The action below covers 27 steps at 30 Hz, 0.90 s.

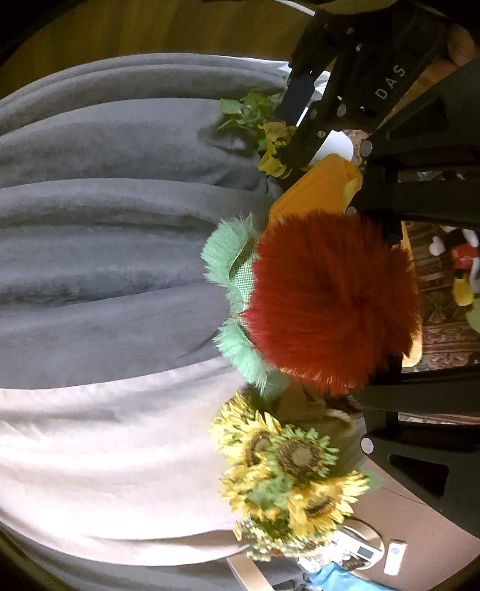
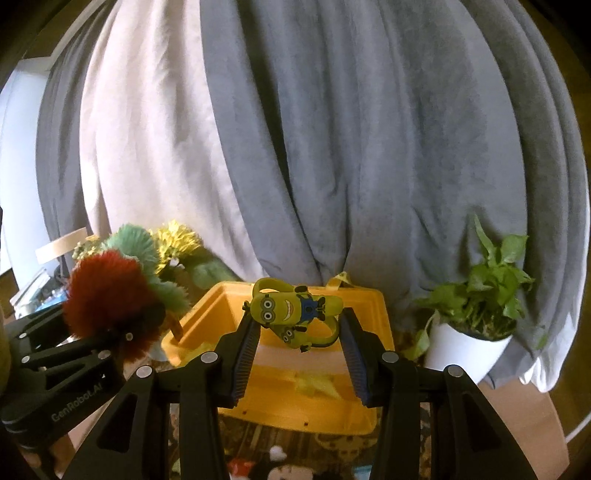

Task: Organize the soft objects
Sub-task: 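Lift and carry the red pom-pom with the left gripper while the right carries the minion into the orange crate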

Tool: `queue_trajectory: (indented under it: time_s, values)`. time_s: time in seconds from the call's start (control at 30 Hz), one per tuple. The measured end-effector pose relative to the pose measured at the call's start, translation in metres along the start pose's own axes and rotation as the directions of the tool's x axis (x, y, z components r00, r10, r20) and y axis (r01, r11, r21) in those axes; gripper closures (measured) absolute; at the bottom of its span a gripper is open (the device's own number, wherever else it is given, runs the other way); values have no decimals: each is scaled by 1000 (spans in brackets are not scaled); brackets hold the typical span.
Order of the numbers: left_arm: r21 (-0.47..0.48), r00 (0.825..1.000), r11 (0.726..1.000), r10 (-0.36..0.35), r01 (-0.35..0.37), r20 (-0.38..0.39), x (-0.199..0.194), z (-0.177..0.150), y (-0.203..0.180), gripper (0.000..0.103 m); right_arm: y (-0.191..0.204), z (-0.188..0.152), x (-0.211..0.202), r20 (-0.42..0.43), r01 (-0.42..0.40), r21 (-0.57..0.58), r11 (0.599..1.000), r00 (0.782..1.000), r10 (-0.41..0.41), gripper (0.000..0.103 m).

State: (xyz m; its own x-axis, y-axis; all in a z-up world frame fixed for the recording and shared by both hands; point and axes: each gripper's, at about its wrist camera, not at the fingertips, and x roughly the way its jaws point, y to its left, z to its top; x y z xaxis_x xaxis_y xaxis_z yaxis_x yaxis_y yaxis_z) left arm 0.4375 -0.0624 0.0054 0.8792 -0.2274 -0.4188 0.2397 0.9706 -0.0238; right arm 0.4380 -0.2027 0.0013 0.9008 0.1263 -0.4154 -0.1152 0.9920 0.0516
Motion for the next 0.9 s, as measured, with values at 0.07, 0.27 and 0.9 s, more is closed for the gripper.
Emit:
queue_trajectory:
  time_s: [0.07, 0.27, 0.9]
  values:
    - [6, 1000, 1000, 0, 0, -10, 11, 5, 1, 65, -5, 4, 12, -15, -4, 12, 1000, 1000, 4, 58]
    - [32, 998, 999, 21, -19, -64, 44, 17, 4, 65, -17, 14, 51, -85, -3, 45, 999, 996, 7, 58]
    - [50, 908, 998, -9, 33, -420, 160, 18, 10, 63, -56, 11, 161, -440, -17, 155, 988, 894, 84, 57]
